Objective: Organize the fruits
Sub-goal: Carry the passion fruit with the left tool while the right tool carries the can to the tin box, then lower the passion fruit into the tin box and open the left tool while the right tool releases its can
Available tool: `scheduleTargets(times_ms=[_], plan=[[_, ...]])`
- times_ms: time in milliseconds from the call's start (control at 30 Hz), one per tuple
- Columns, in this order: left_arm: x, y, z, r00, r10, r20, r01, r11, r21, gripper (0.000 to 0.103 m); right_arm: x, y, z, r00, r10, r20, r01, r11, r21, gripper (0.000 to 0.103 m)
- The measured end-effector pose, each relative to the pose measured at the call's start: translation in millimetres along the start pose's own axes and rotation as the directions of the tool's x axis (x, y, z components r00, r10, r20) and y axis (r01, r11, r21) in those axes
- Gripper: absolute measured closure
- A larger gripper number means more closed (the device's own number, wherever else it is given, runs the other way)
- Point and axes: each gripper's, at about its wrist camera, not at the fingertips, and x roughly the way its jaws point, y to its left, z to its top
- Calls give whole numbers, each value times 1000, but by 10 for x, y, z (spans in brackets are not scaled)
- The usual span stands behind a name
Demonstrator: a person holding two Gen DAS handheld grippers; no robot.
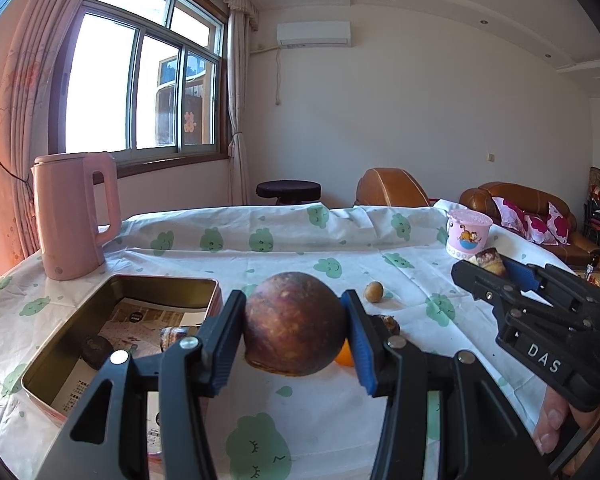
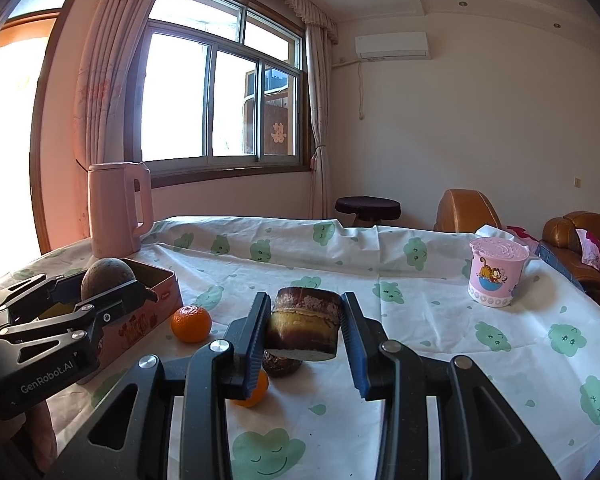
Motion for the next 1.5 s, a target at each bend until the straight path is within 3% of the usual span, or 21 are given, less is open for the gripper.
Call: scheduleTargets(times_ms=[667,1500], plan=[[19,834,-49,988,117,-102,-129,985,-111,52,285,666,148,991,132,-37,-135,987,-90,65],[51,1438,-74,962,203,-183,-229,964,-136,52,677,1593,278,952,289,-103,-304,936,-178,65]])
